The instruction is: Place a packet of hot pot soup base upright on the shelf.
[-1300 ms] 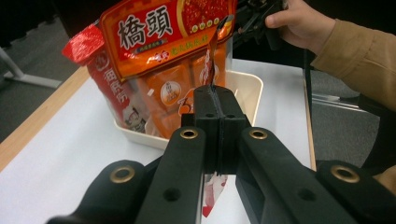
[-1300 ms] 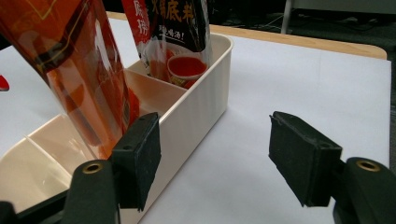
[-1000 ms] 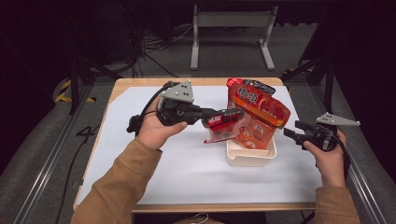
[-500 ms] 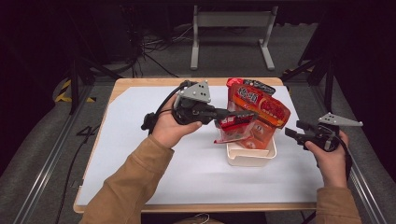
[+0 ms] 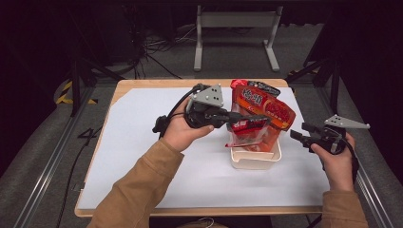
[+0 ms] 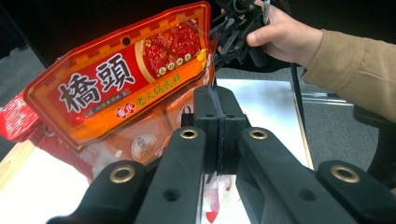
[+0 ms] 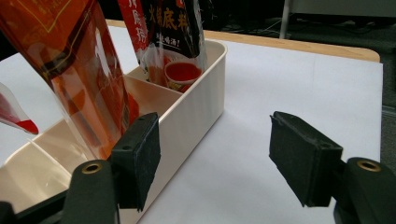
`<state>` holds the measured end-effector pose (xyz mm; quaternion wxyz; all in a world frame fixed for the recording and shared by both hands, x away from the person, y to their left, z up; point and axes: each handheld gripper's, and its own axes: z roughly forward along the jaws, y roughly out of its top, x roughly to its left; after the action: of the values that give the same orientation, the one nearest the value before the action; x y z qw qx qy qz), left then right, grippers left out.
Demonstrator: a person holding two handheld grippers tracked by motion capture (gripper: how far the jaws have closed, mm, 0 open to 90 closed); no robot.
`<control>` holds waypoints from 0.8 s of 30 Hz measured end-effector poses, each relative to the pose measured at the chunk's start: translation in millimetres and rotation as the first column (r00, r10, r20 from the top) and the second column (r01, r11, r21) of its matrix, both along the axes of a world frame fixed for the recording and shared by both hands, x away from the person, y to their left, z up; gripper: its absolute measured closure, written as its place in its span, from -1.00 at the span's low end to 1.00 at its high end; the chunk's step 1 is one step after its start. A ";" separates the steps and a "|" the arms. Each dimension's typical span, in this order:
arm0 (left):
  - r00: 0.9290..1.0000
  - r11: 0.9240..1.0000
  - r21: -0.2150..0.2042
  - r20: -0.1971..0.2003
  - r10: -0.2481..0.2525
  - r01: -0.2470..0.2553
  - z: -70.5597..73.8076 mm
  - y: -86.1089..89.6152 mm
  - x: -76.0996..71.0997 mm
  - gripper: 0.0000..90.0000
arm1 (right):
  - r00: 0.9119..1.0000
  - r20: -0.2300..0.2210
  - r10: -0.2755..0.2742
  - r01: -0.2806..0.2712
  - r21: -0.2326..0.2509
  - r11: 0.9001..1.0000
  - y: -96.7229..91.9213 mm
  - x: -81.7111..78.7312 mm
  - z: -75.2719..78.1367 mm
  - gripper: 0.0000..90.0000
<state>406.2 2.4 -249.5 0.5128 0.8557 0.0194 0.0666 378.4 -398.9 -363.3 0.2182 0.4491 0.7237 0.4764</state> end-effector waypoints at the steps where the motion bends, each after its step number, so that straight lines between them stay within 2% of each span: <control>1: 1.000 1.000 -0.004 -0.002 0.000 0.000 -0.9 -1.6 -0.1 1.00 | 1.000 0.000 0.000 0.000 0.000 1.000 -0.1 -0.1 0.0 -0.25; 13: 1.000 1.000 -0.010 -0.002 -0.027 0.027 -9.5 -15.7 3.0 1.00 | 1.000 0.005 -0.001 0.001 0.002 1.000 -1.8 -0.8 0.3 -0.25; 24: 0.996 0.996 -0.002 0.004 -0.085 0.085 -15.9 -32.1 -1.0 1.00 | 1.000 0.004 -0.004 0.004 0.008 1.000 -3.7 -1.1 -0.2 -0.25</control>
<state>405.2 -29.7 -265.4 0.5163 0.8550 -0.0182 0.0463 377.2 -402.6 -363.5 0.2187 0.4504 0.7203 0.4800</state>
